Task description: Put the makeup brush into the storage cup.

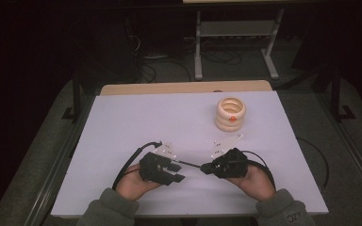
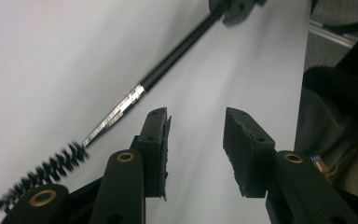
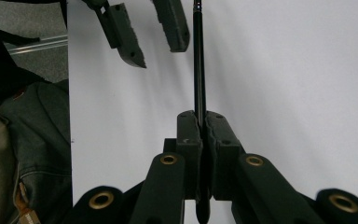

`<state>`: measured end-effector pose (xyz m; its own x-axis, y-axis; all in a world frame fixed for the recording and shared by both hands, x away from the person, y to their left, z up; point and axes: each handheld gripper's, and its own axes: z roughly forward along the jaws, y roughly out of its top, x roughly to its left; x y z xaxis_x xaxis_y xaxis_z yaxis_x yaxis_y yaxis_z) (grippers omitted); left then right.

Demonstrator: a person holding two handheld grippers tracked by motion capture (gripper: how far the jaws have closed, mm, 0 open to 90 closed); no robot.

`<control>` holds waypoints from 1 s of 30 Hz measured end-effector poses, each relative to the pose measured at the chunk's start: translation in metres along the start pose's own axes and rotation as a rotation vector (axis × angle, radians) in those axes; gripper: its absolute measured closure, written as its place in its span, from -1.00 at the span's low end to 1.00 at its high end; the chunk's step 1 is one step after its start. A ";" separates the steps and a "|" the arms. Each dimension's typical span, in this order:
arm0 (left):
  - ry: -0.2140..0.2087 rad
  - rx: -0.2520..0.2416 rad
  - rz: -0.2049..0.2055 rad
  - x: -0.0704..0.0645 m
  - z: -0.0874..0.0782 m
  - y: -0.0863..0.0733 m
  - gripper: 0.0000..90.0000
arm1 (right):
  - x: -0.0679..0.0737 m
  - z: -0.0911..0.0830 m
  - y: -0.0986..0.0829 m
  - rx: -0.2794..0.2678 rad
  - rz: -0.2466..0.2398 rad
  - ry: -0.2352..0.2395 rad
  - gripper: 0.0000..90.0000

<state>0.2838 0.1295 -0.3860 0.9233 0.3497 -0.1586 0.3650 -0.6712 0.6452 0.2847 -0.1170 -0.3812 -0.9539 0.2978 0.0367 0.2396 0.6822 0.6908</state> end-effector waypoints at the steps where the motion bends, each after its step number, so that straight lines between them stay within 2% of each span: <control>1: 0.002 -0.003 -0.002 0.001 0.000 0.000 0.34 | 0.000 0.002 0.000 -0.006 -0.014 0.000 0.87; 7: 0.028 -0.028 -0.037 0.002 0.000 0.000 0.36 | 0.002 0.008 -0.001 -0.009 -0.008 -0.008 0.87; 10: 0.035 -0.056 -0.050 0.003 -0.001 0.000 0.37 | 0.004 0.010 0.000 -0.020 0.005 -0.004 0.87; 12: 0.034 -0.078 -0.045 0.004 -0.003 0.000 0.37 | 0.004 0.012 -0.001 -0.019 0.017 0.008 0.87; 13: 0.028 -0.096 -0.058 0.003 -0.005 0.000 0.38 | 0.005 0.015 -0.001 -0.009 0.015 0.005 0.86; 15: 0.027 -0.103 -0.059 0.003 -0.006 0.001 0.39 | 0.005 0.018 -0.002 0.004 0.014 0.005 0.86; 16: 0.026 -0.121 -0.060 0.003 -0.008 0.001 0.40 | 0.006 0.025 -0.003 0.015 0.011 0.014 0.87; 18: 0.022 -0.127 -0.068 0.003 -0.009 0.001 0.41 | 0.006 0.029 -0.003 0.011 -0.007 0.019 0.87; 19: 0.022 -0.127 -0.068 0.003 -0.009 0.001 0.43 | 0.009 0.030 -0.003 0.013 0.007 0.024 0.87; 20: 0.019 -0.136 -0.058 0.004 -0.010 0.001 0.44 | 0.008 0.031 -0.002 0.012 -0.007 0.027 0.87; 26: -0.030 -0.199 -0.081 0.005 -0.016 0.001 0.59 | 0.012 0.037 -0.002 0.017 -0.023 0.036 0.87; 28: -0.056 -0.231 -0.102 0.005 -0.019 0.000 0.63 | 0.012 0.039 -0.002 0.014 -0.028 0.042 0.87; 29: -0.056 -0.231 -0.102 0.005 -0.019 0.000 0.66 | 0.013 0.040 -0.002 0.013 -0.029 0.045 0.87; 30: -0.083 -0.246 -0.110 0.007 -0.021 0.000 0.69 | 0.013 0.040 -0.002 0.016 -0.022 0.047 0.87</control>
<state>0.2879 0.1454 -0.3715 0.8901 0.3500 -0.2919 0.4330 -0.4495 0.7814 0.2787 -0.0877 -0.4105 -0.9664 0.2511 0.0556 0.2208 0.6989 0.6803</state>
